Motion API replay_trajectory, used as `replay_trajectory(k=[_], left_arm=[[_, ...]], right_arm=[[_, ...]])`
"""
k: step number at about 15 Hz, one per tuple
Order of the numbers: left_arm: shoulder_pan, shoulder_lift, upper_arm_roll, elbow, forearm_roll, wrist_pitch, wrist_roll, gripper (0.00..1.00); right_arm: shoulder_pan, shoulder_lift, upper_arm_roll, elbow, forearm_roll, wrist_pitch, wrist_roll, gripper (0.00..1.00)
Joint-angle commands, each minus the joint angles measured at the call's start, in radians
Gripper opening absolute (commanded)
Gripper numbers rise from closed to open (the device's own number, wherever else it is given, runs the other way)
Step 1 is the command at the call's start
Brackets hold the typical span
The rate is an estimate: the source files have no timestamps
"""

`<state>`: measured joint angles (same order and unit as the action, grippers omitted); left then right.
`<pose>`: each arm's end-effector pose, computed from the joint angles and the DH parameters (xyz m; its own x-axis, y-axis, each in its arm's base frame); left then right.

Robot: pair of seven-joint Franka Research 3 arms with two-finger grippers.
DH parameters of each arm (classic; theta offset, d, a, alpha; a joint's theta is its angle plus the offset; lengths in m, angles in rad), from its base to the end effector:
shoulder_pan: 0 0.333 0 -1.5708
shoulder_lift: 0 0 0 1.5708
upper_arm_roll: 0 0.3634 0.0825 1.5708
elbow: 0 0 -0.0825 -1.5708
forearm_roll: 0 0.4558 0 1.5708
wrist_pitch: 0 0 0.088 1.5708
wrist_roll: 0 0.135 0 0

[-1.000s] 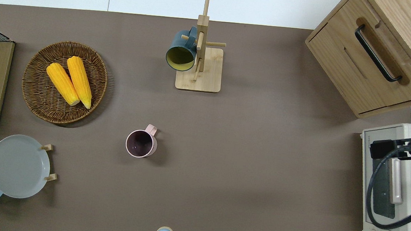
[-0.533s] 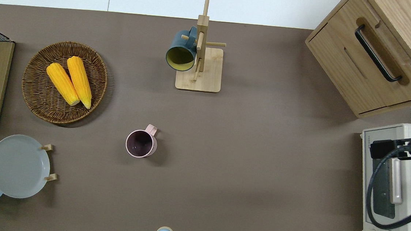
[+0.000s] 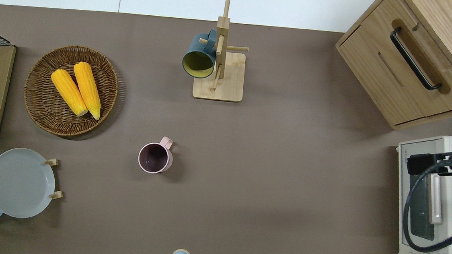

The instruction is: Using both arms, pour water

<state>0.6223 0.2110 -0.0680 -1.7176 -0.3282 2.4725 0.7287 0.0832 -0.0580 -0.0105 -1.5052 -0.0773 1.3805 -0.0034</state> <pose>0.6450 0.3981 0.5199 0.8255 0.0021 0.5644 0.0579 -0.9950 -0.0810 0.5815 0.0306 0.6985 0.9959 0.0613 -0.0664 0.0663 -0.9949 0.0758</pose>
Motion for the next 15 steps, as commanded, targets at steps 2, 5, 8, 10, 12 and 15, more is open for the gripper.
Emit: replay_trajectory(k=[2, 5, 8, 10, 12, 15], left_arm=[[-0.01, -0.039, 0.043, 0.021, 0.066, -0.134, -0.04, 1.0], [-0.015, -0.062, 0.047, 0.026, 0.104, -0.203, -0.101, 1.0], [-0.052, -0.088, 0.047, 0.056, 0.204, -0.321, -0.207, 1.0], [-0.093, -0.111, 0.059, 0.065, 0.244, -0.387, -0.268, 1.0], [-0.166, -0.146, 0.091, 0.066, 0.271, -0.455, -0.334, 1.0], [-0.358, -0.203, 0.171, 0.066, 0.313, -0.584, -0.489, 1.0]], right_arm=[[-0.002, -0.016, 0.0, -0.017, -0.004, 0.008, -0.021, 0.992], [-0.002, -0.016, -0.002, -0.017, -0.004, 0.008, -0.021, 0.992], [-0.002, -0.016, 0.0, -0.017, -0.004, 0.008, -0.021, 0.992], [-0.002, -0.016, 0.0, -0.017, -0.004, 0.008, -0.021, 0.992], [-0.002, -0.016, 0.0, -0.017, -0.004, 0.008, -0.021, 0.992], [-0.002, -0.016, 0.0, -0.017, -0.004, 0.008, -0.021, 0.992]])
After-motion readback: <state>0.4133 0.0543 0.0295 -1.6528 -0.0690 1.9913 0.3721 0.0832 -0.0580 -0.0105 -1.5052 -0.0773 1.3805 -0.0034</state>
